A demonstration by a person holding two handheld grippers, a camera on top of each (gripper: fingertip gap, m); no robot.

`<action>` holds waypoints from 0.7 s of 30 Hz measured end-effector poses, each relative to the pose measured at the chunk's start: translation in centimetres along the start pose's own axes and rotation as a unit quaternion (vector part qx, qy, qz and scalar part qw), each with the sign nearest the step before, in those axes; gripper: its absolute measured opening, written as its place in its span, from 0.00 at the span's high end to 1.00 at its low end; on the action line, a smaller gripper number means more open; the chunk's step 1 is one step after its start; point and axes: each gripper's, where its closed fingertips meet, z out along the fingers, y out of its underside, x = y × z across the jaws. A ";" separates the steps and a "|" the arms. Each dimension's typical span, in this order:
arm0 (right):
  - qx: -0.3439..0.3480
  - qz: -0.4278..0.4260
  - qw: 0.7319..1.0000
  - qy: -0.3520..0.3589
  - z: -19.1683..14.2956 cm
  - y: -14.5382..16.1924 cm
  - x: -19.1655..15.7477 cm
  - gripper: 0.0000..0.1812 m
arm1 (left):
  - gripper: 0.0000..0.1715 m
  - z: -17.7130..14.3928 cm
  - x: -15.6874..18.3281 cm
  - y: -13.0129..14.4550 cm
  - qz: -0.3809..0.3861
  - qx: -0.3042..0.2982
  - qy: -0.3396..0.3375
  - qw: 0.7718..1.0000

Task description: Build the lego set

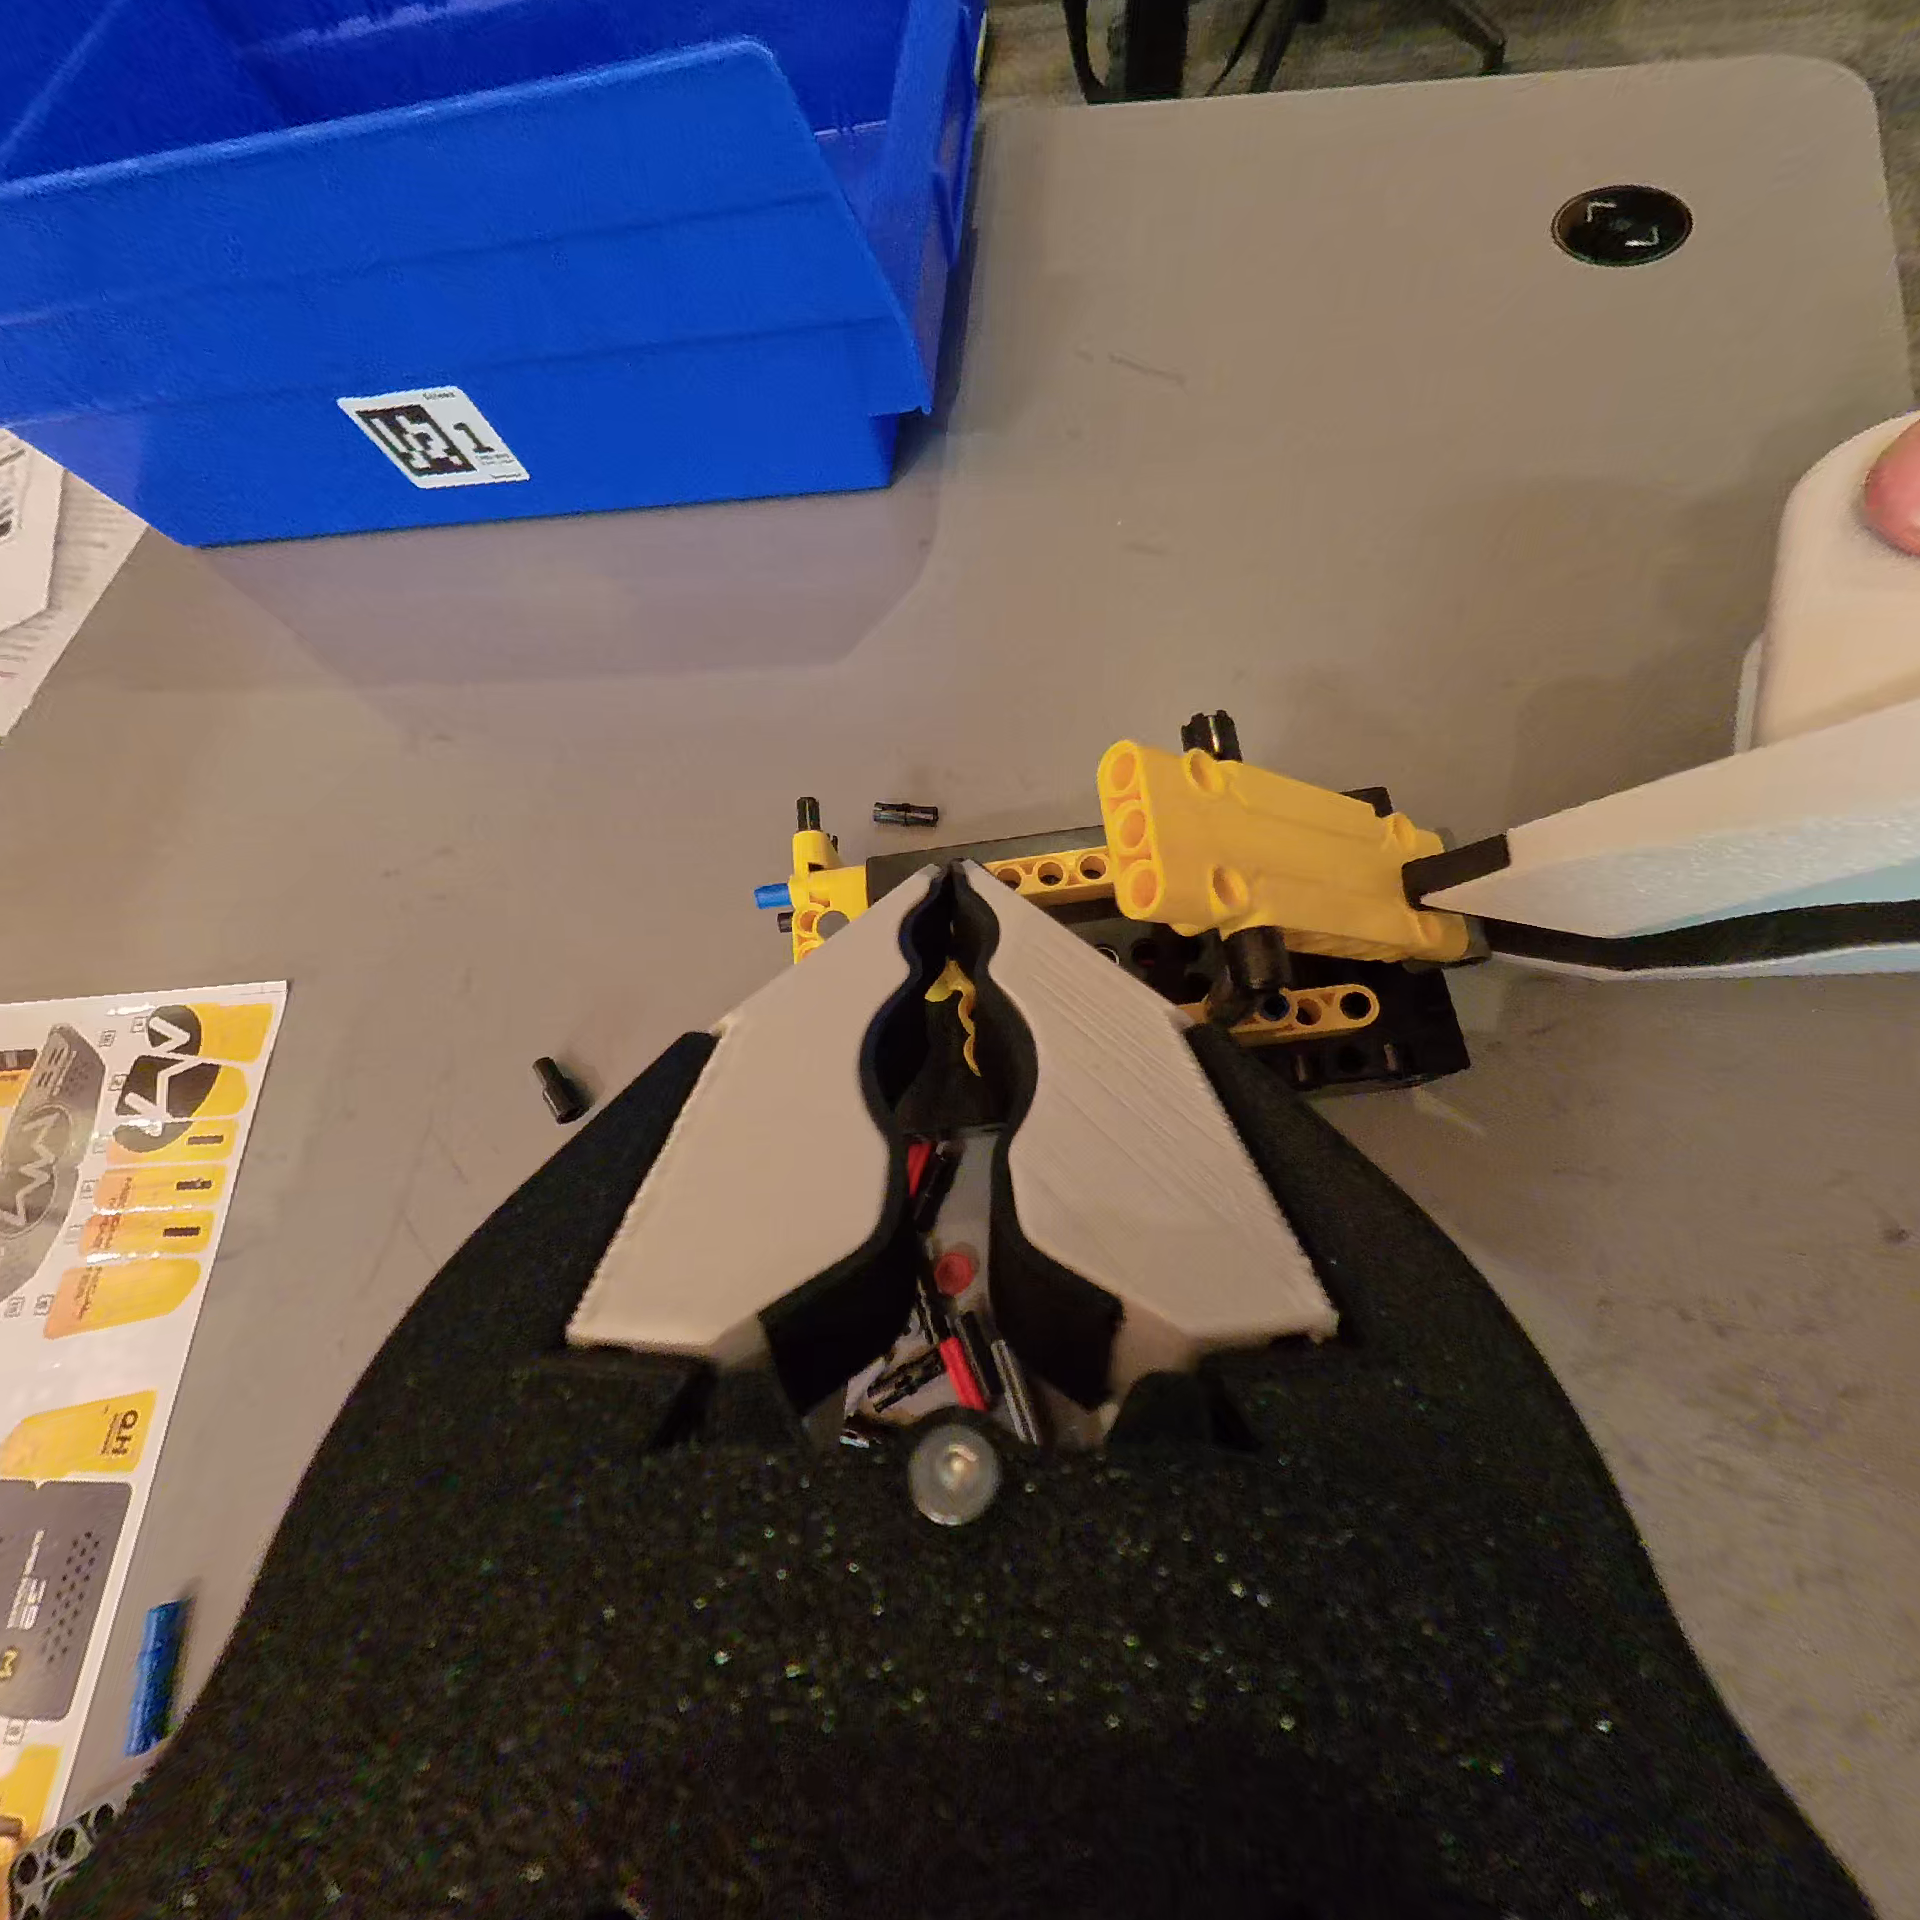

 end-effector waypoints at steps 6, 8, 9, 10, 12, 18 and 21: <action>-0.029 0.004 0.999 -0.026 0.0 0.0 0.0 0.90 | 1.00 0.0 0.0 0.0 -0.002 -0.001 -0.001 1.000; -0.034 0.007 0.999 -0.031 0.0 0.1 0.0 0.90 | 1.00 0.0 0.0 0.0 -0.002 -0.002 -0.002 1.000; -0.038 0.009 0.999 -0.031 0.0 0.1 0.0 0.90 | 1.00 0.0 0.0 0.0 -0.002 -0.001 -0.002 1.000; -0.039 0.007 0.999 -0.030 0.0 0.1 0.0 0.90 | 1.00 0.0 0.0 0.0 -0.002 -0.001 -0.003 1.000; -0.040 0.010 0.999 -0.028 0.1 0.1 0.0 0.90 | 1.00 0.0 -0.1 0.0 -0.002 -0.001 -0.004 1.000; -0.057 -0.008 0.997 -0.048 0.1 0.1 0.0 0.90 | 1.00 0.0 -0.1 0.0 -0.004 0.001 -0.003 1.000; -0.061 -0.019 0.996 -0.060 0.1 0.1 -0.1 0.91 | 1.00 0.0 -0.1 0.0 -0.004 0.001 -0.003 1.000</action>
